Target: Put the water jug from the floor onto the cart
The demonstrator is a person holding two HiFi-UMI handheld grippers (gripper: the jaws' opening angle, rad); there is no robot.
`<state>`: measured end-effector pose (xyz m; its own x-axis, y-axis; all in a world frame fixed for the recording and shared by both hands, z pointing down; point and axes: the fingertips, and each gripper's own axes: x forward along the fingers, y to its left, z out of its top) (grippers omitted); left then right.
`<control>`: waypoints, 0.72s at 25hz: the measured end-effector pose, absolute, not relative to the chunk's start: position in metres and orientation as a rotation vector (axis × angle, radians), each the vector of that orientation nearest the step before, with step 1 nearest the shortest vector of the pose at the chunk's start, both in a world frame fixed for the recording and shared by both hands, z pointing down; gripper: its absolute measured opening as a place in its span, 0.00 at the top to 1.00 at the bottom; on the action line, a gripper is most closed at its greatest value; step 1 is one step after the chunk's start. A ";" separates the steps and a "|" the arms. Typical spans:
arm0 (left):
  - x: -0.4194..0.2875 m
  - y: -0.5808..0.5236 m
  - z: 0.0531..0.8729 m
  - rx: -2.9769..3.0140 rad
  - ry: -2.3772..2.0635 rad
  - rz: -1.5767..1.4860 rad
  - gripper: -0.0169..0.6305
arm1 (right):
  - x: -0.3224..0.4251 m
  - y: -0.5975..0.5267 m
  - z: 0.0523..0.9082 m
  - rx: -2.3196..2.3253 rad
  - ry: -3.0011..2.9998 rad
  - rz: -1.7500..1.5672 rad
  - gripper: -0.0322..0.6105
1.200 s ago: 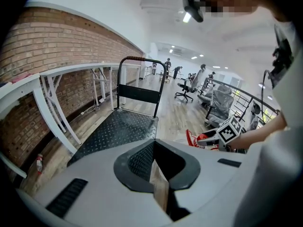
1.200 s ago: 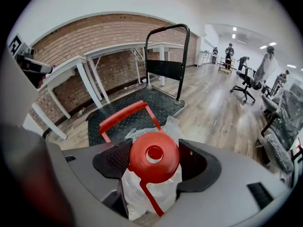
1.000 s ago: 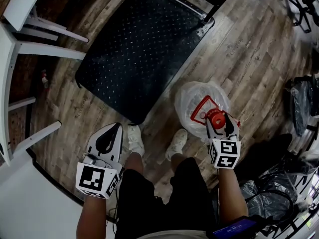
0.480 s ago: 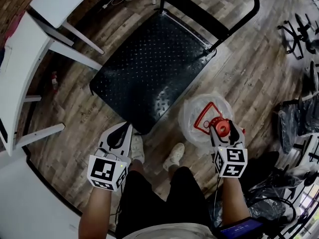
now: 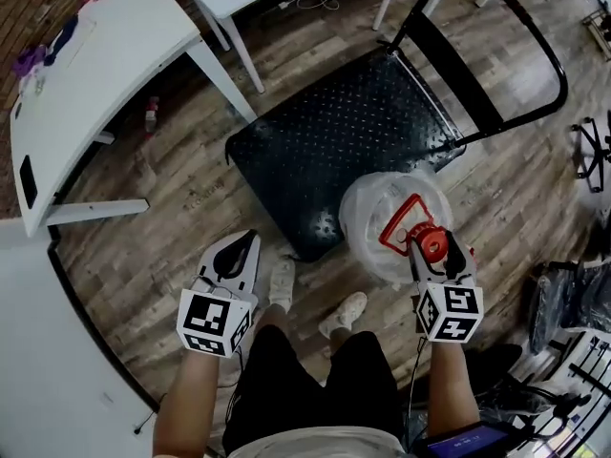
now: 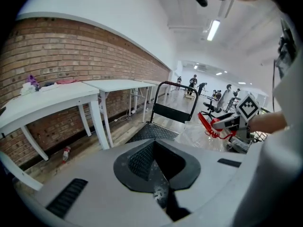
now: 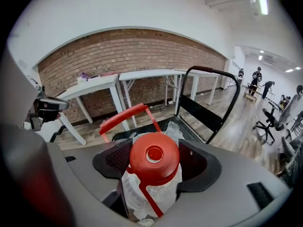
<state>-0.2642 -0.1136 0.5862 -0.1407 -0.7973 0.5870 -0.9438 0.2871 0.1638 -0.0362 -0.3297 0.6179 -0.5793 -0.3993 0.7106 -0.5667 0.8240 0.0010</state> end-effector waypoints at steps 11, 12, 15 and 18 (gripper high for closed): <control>-0.314 -0.052 0.599 1.398 -2.040 0.296 0.97 | -0.154 -0.289 0.643 0.466 -2.296 0.254 0.47; -0.316 -0.047 0.600 1.389 -2.039 0.293 0.97 | -0.161 -0.284 0.646 0.449 -2.294 0.247 0.47; -0.323 -0.035 0.604 1.367 -2.038 0.284 0.97 | -0.178 -0.271 0.654 0.411 -2.279 0.232 0.47; -0.329 -0.028 0.607 1.355 -2.036 0.281 0.97 | -0.188 -0.262 0.662 0.386 -2.263 0.215 0.47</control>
